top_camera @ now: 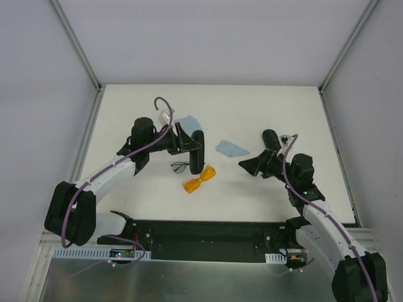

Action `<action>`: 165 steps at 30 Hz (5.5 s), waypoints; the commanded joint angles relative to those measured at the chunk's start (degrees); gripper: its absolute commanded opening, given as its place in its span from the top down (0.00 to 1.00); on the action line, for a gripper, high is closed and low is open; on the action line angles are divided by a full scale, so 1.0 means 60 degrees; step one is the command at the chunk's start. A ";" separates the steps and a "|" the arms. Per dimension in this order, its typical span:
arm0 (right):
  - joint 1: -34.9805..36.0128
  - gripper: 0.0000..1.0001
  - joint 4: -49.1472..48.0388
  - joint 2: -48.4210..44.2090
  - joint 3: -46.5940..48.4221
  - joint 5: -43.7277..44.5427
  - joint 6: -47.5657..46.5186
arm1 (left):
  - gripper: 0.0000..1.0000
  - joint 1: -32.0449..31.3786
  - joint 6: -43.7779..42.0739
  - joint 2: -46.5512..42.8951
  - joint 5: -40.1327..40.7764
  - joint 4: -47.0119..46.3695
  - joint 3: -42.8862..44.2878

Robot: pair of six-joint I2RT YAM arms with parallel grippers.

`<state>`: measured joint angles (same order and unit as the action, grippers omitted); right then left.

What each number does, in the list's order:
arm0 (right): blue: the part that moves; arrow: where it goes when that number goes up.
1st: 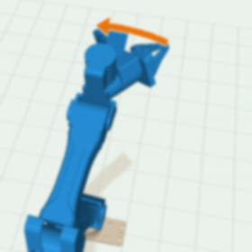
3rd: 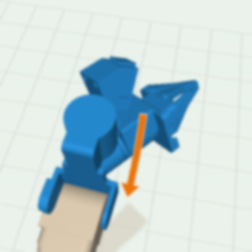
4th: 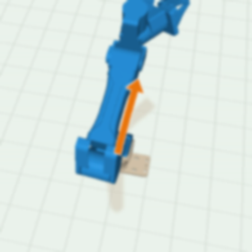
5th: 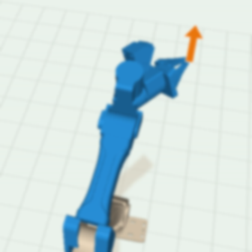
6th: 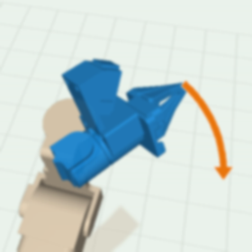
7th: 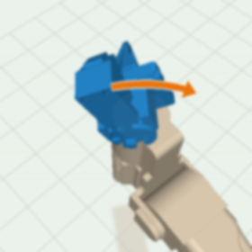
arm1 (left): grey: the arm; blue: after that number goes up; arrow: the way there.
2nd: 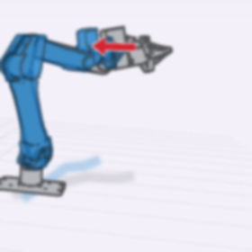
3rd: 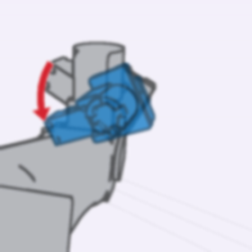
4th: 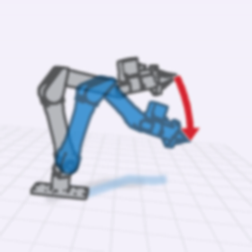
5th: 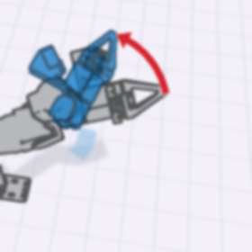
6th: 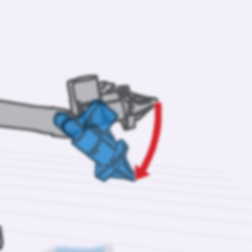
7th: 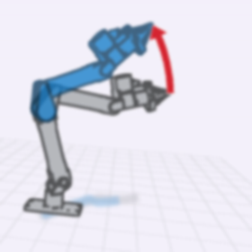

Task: Organize the sunglasses
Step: Open the sunglasses case at the center of the board, then pass from the left arm to the right

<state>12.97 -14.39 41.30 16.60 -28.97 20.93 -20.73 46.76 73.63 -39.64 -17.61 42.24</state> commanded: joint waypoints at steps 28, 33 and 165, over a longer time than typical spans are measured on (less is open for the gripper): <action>0.3169 0.05 -0.2377 0.0324 0.2638 -0.3141 0.1068 | 0.61 -0.3107 0.2445 0.0151 -0.1568 -0.6997 0.1105; 0.3287 0.12 -0.2421 0.0353 0.2770 -0.3097 0.1038 | 0.61 -0.3180 0.2489 0.0254 -0.1611 -0.6983 0.1120; 0.1353 0.47 -0.6258 -0.1420 0.1173 -0.4356 0.4788 | 0.73 -0.4221 -0.1451 -0.1900 0.0410 0.0005 0.1969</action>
<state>20.51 -37.50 31.92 22.85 -50.65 42.61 -46.39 35.70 62.63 -33.54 -10.98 53.67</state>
